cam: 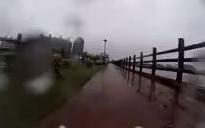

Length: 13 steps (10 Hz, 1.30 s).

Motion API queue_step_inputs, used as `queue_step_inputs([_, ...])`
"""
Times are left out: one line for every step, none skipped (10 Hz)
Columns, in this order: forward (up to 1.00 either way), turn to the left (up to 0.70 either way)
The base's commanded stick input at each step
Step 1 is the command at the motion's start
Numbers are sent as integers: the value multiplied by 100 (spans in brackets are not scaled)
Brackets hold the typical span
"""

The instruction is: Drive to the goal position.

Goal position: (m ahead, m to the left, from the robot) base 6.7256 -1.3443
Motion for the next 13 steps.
queue_step_inputs([100, 0])
queue_step_inputs([100, 0])
queue_step_inputs([100, 0])
queue_step_inputs([100, 0])
queue_step_inputs([100, 0])
queue_step_inputs([100, -37])
queue_step_inputs([100, -40])
queue_step_inputs([100, -40])
queue_step_inputs([100, -40])
queue_step_inputs([100, -31])
queue_step_inputs([100, -16])
queue_step_inputs([100, -1])
queue_step_inputs([100, 0])
